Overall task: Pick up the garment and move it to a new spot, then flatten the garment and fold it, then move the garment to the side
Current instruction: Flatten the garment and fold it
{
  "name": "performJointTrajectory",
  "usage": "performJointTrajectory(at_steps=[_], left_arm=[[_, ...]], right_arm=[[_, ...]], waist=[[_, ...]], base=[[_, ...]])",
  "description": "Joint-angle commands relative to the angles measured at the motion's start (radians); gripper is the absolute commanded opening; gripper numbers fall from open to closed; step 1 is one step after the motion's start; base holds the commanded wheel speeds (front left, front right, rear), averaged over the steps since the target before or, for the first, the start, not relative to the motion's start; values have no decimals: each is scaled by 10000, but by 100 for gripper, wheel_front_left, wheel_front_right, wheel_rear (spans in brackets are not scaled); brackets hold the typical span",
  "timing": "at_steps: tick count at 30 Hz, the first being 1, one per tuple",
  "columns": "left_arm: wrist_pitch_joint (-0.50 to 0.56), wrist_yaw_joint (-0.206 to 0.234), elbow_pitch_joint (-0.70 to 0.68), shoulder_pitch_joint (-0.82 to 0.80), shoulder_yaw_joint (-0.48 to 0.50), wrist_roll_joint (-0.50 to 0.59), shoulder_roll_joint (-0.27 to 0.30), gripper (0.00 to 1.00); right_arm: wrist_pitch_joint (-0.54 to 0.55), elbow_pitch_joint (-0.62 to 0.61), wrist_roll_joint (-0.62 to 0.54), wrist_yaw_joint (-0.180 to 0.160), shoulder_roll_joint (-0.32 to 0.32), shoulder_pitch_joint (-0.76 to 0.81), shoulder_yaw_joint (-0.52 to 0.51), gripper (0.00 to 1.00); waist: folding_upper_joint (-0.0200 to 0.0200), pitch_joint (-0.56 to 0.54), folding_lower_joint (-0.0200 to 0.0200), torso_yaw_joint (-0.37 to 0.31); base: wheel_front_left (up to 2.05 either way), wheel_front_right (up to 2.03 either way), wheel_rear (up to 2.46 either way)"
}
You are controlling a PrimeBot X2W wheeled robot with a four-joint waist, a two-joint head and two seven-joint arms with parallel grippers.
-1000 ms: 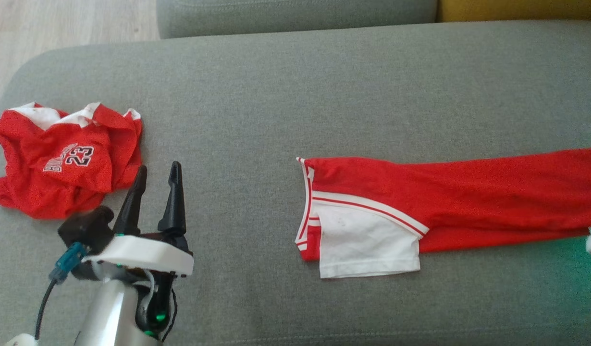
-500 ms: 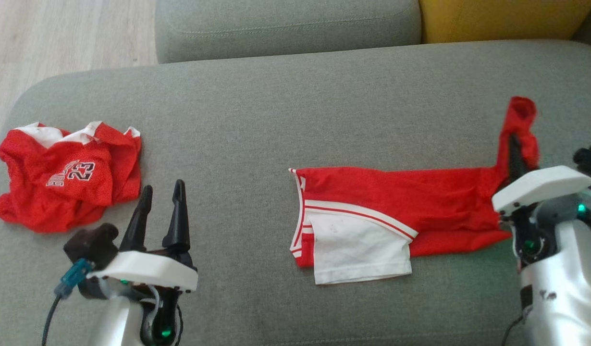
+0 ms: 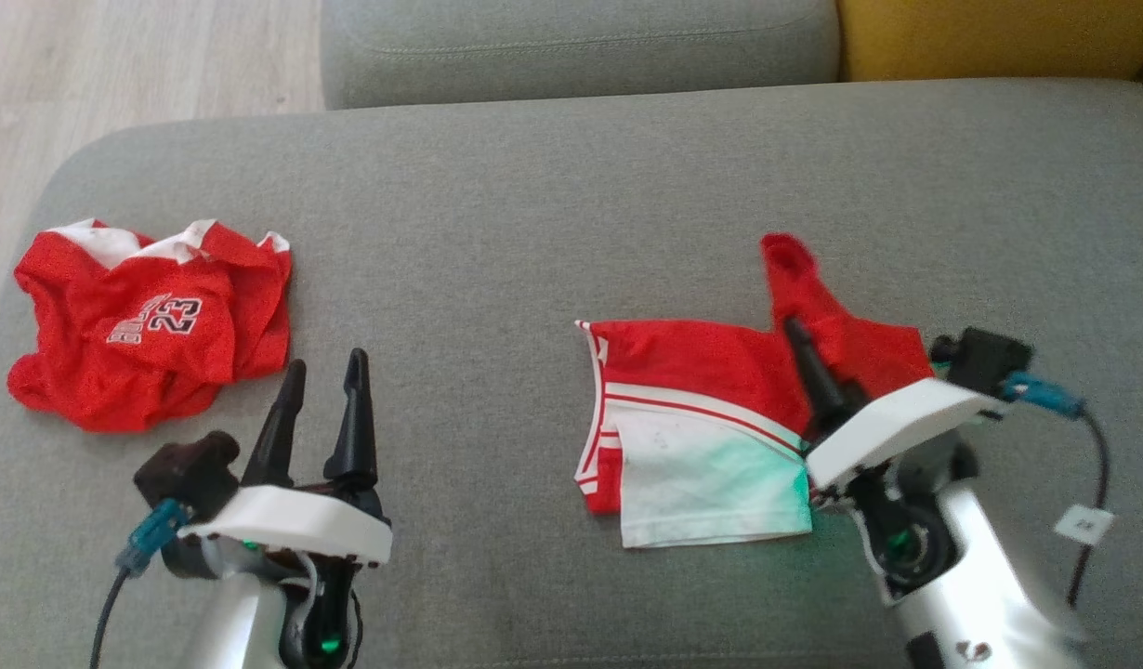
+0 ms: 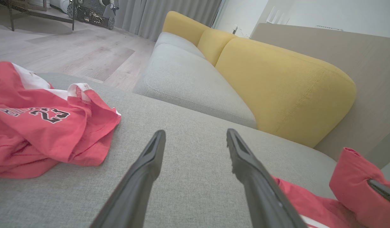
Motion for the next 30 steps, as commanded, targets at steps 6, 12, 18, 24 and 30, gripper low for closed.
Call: performJointTrajectory(at_steps=[6, 12, 18, 24, 30], left_arm=[[-80, 51, -249, -375, 151, -113, 49, 100], [-80, 32, -133, -390, 131, -103, 49, 100], [-80, 0, 80, -376, 134, -113, 49, 100], [-80, -14, 217, -333, 49, -190, 49, 100], [-80, -16, -9, -308, 97, -258, 49, 100]], right_arm=[[-558, 62, 707, -7, 73, -269, 1681, 0], [-1026, 805, 1202, -7, 73, -403, 2558, 85], [-1413, 451, 2946, -7, 73, -449, 3951, 100], [-2127, 1079, 3075, -7, 73, -968, 4141, 100], [-2641, 1748, 1207, -7, -89, -1595, 3302, 100]], waist=[[-1, 123, 0, 237], [-1, 175, 0, 366], [-1, 161, 0, 387], [-1, 41, 0, 293], [-1, -31, 0, 77]], base=[[0, 0, 0], [0, 0, 0], [0, 0, 0], [0, 0, 0], [0, 0, 0]])
